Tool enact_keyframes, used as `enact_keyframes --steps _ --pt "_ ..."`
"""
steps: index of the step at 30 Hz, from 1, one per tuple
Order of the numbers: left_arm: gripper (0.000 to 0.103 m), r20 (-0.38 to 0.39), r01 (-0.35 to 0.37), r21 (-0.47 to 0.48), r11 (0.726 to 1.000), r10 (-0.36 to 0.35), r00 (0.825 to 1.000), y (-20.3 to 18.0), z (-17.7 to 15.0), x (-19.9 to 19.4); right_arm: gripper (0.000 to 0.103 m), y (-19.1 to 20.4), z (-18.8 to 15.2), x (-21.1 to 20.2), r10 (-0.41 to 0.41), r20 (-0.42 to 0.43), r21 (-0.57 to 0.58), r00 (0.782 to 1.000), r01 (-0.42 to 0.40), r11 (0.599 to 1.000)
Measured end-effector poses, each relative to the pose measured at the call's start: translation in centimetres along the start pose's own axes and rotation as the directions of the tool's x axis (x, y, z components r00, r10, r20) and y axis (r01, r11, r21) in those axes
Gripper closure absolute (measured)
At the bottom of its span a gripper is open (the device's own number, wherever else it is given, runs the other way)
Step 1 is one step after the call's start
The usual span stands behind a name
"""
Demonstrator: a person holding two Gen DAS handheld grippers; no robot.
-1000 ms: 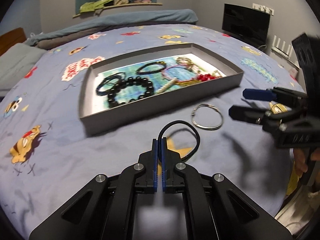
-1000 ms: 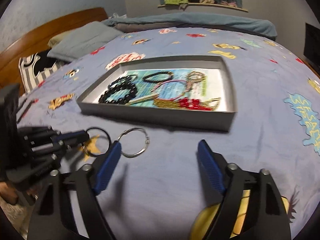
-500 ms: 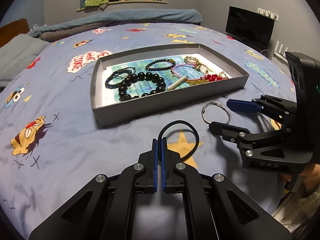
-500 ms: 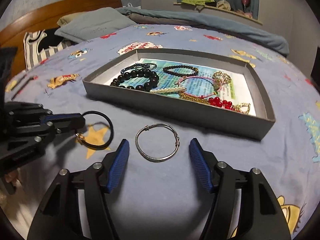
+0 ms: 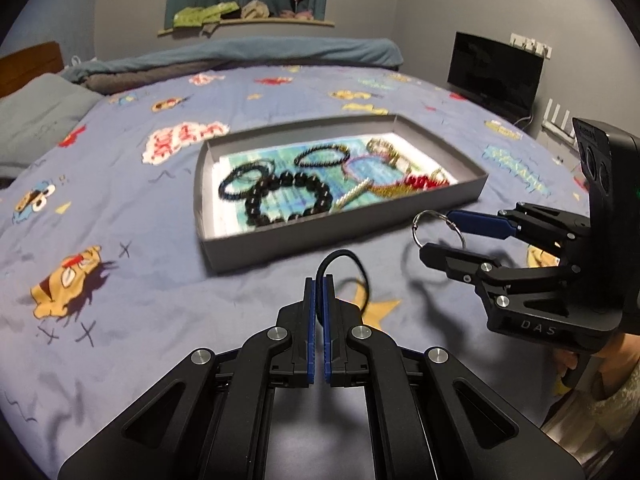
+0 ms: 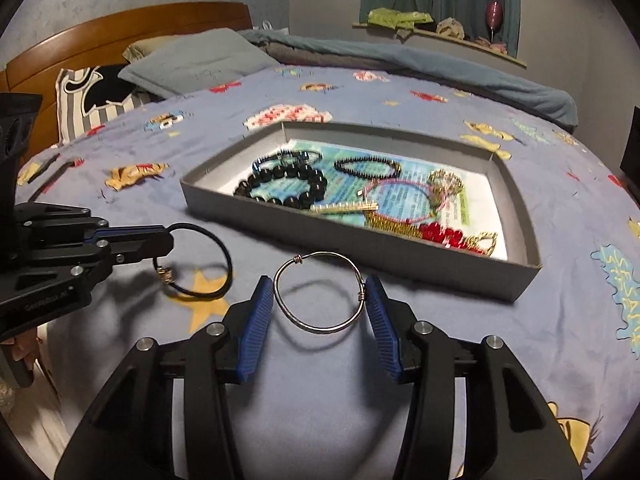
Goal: Organize jewelry
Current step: 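Grasp the black hair tie with the left tool while the right tool grasps the silver ring, then carry the hair tie and silver ring over the grey box with both tools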
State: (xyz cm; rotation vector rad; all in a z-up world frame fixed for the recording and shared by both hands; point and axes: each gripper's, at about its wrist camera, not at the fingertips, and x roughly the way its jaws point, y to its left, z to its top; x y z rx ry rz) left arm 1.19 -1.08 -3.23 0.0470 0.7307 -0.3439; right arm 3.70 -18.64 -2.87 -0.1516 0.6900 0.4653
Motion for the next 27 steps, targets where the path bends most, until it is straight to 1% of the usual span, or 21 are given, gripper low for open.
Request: enact_keyframes --steps 3,6,15,19,23,27 --pt "0.099 0.044 0.0 0.017 1.0 0.0 0.999 -0.5 0.5 -0.8 0.055 -0.2 0.3 -0.9 0.003 0.032 0.009 0.999 -0.003 1.0" --pt "0.099 0.071 -0.018 0.039 0.999 0.015 0.997 -0.9 0.9 -1.3 0.055 -0.7 0.6 -1.3 -0.004 0.052 0.032 0.999 0.002 0.999" --pt "0.099 0.104 -0.015 0.032 0.999 0.012 0.995 -0.7 2.0 -1.5 0.055 -1.5 1.2 -2.3 -0.015 0.088 0.065 0.996 0.009 0.998" --pt "0.099 0.127 -0.025 0.043 0.999 0.02 0.992 -1.0 2.8 -1.5 0.055 -2.1 1.8 -2.9 -0.041 0.119 0.072 0.992 0.033 0.997" --pt "0.099 0.14 -0.026 0.028 0.999 0.022 0.99 -0.7 3.6 -1.3 0.055 -3.3 2.4 -3.5 -0.064 0.142 0.097 0.988 0.05 0.994" --pt "0.099 0.156 -0.042 0.037 0.998 0.036 0.987 -0.8 4.9 -0.9 0.055 -5.0 3.6 -3.8 -0.087 0.166 0.128 0.982 0.066 0.99"
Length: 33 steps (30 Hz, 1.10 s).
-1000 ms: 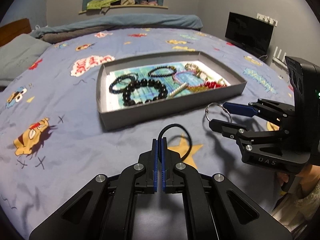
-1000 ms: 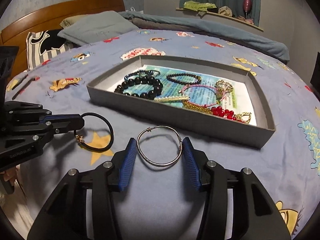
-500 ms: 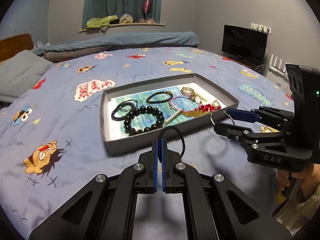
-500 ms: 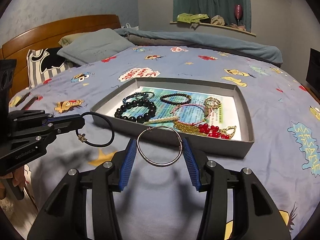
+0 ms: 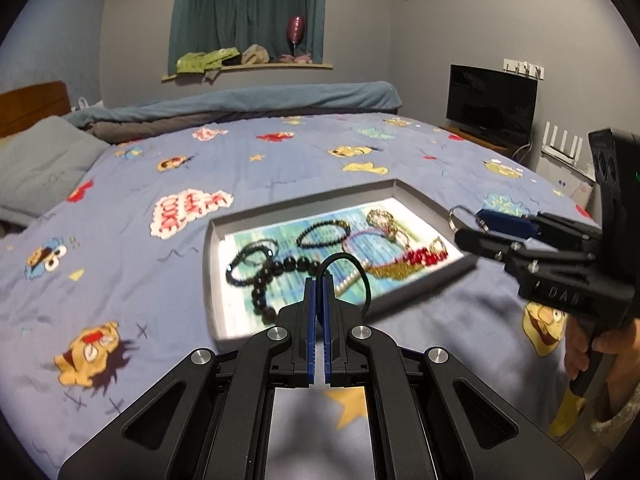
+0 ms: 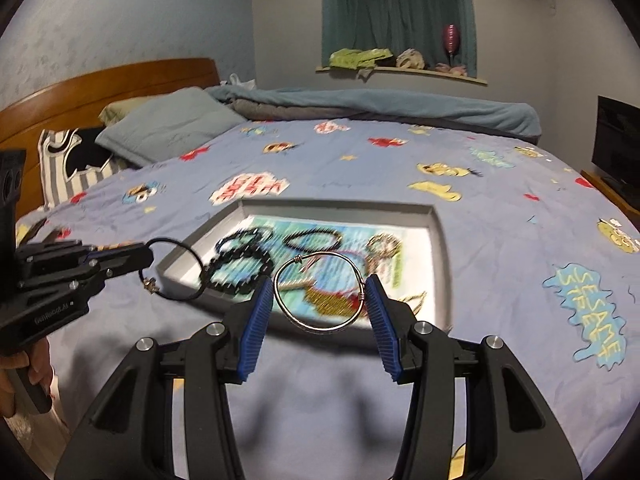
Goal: Organize jewelry
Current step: 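Carry the hair tie and silver ring over the grey box with both tools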
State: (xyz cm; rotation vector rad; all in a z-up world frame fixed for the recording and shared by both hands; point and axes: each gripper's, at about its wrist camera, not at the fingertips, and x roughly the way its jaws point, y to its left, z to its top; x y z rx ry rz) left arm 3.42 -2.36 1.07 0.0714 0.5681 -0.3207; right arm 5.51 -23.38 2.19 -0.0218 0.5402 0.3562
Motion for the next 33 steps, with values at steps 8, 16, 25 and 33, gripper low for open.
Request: enact_keyframes --steps 8,16,25,33 --pt "0.099 0.013 0.017 -0.008 1.0 -0.017 1.0 -0.1 1.0 1.1 0.055 -1.6 4.1 1.0 -0.021 0.051 -0.005 0.998 0.021 1.0" --pt "0.099 0.058 0.032 -0.009 0.999 -0.032 0.998 0.3 4.4 2.6 0.055 -5.4 4.6 3.0 -0.051 0.041 0.058 0.998 0.049 0.997" --pt "0.099 -0.009 0.091 -0.05 0.995 -0.091 0.996 0.5 7.1 8.8 0.055 -7.2 3.3 6.5 -0.04 -0.041 0.079 0.998 0.043 0.996" --pt "0.099 -0.162 0.09 -0.077 0.993 -0.102 0.982 0.5 4.9 12.9 0.055 -5.6 2.1 9.4 -0.019 -0.138 -0.007 0.99 0.018 1.0"
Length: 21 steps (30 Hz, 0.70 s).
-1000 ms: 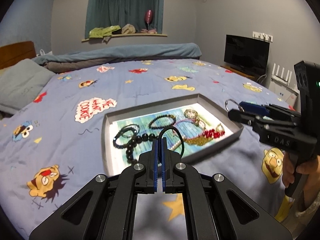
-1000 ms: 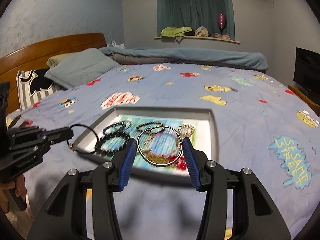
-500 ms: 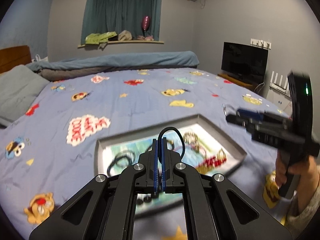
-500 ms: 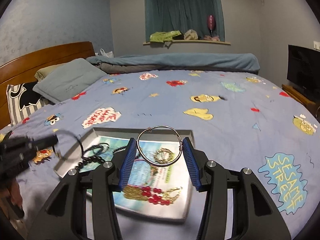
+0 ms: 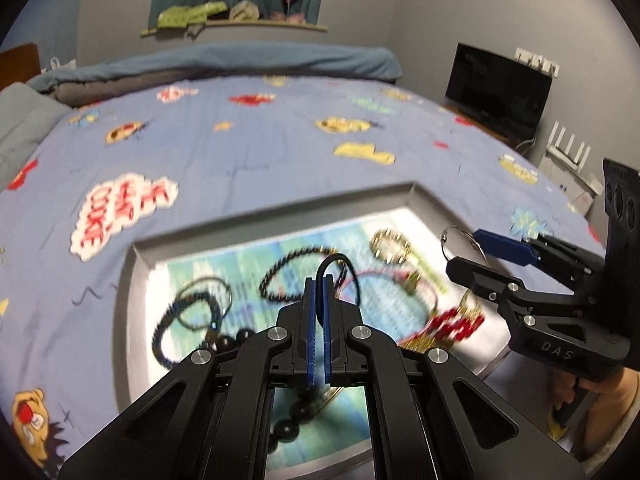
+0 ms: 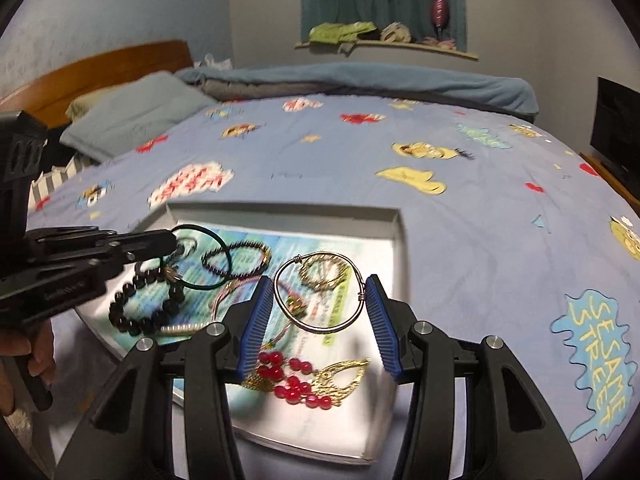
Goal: Organize jewelry
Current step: 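Carry the hair tie and silver ring over the grey box with both tools, then open both tools to release the hair tie and ring into the box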
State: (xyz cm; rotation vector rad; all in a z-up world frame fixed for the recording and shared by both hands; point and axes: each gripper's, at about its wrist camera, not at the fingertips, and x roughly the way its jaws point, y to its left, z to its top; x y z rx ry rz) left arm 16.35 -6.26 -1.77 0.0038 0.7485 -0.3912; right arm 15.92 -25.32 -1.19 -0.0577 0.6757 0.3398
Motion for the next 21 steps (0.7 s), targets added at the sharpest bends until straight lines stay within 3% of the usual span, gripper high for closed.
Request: enact_keyframes --steps 7,21 --pt "0.099 -0.043 -0.024 -0.016 1.0 0.023 0.999 1.1 -0.7 1.1 0.055 0.9 -0.5 2.3 -0.017 -0.083 -0.015 0.996 0.016 1.0" --pt "0.099 -0.085 -0.03 -0.001 1.0 0.03 0.996 1.0 -0.8 2.8 0.054 1.0 -0.4 3.3 -0.047 -0.083 -0.012 0.995 0.047 0.999"
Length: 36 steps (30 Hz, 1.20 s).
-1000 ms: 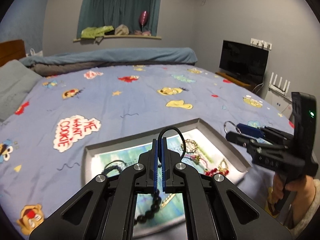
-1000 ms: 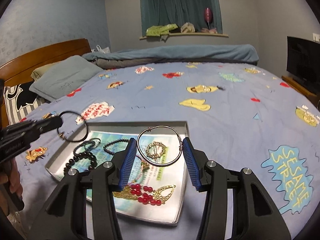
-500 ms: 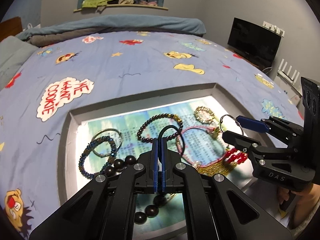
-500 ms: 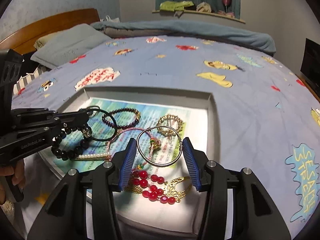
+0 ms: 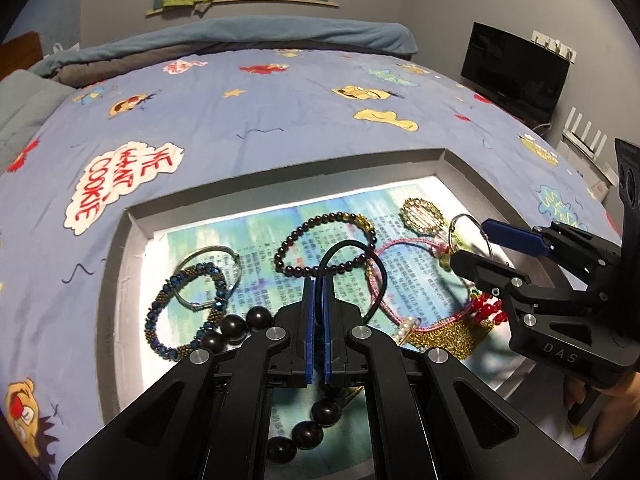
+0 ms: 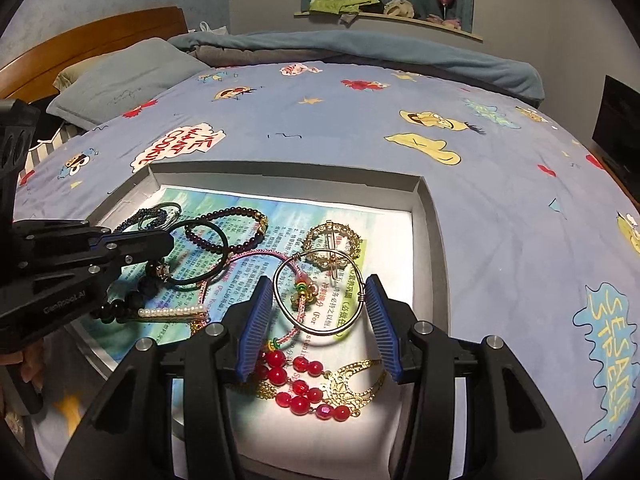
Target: Organize jewelry
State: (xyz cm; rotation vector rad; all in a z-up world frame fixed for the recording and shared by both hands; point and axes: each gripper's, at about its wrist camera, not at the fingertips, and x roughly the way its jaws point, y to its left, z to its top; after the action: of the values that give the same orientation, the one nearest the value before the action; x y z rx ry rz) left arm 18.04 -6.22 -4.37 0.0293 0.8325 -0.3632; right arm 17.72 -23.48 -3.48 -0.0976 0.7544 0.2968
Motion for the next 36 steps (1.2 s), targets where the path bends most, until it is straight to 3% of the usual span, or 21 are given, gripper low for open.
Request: enact_keyframes --steps 4,7,10,13,16,23,31,36 --pt "0.078 0.014 -0.014 0.029 0.999 0.013 1.0 -0.4 -0.2 -0.4 0.053 -0.3 0.0 -0.3 0.017 0.01 0.02 1.0 -0.017 1.0" --pt "0.077 0.048 -0.01 0.02 1.0 0.009 0.999 -0.2 -0.2 -1.5 0.053 -0.4 0.0 -0.6 0.019 0.016 0.026 1.0 -0.02 0.999" --pt "0.066 0.077 -0.011 -0.009 1.0 0.012 0.997 0.4 -0.3 -2.6 0.04 -0.2 0.0 -1.5 0.007 0.04 0.02 0.999 -0.008 1.0" --pt "0.053 0.1 -0.002 -0.033 0.999 0.005 0.995 0.9 -0.4 -3.6 0.04 -0.3 0.1 -2.2 0.002 0.051 0.023 0.999 -0.003 1.0" --pt "0.051 0.12 -0.005 -0.041 0.999 0.01 0.993 1.2 -0.7 -4.6 0.039 -0.3 0.1 -2.8 -0.008 0.06 0.027 0.998 0.006 1.0" --pt "0.026 0.175 -0.005 -0.053 0.999 0.014 0.984 1.0 -1.0 -6.9 0.02 0.0 0.0 -4.9 -0.005 0.083 0.033 0.997 0.002 0.999" --pt "0.019 0.209 0.013 -0.076 0.997 0.003 0.978 1.1 -1.7 -9.7 0.006 -0.2 -0.5 -7.9 0.006 0.117 0.059 0.993 -0.013 0.998" --pt "0.015 0.231 0.002 -0.074 0.997 0.015 0.973 0.9 -2.4 -11.3 0.006 -0.8 -1.0 -9.1 0.013 0.116 0.082 0.993 -0.022 0.996"
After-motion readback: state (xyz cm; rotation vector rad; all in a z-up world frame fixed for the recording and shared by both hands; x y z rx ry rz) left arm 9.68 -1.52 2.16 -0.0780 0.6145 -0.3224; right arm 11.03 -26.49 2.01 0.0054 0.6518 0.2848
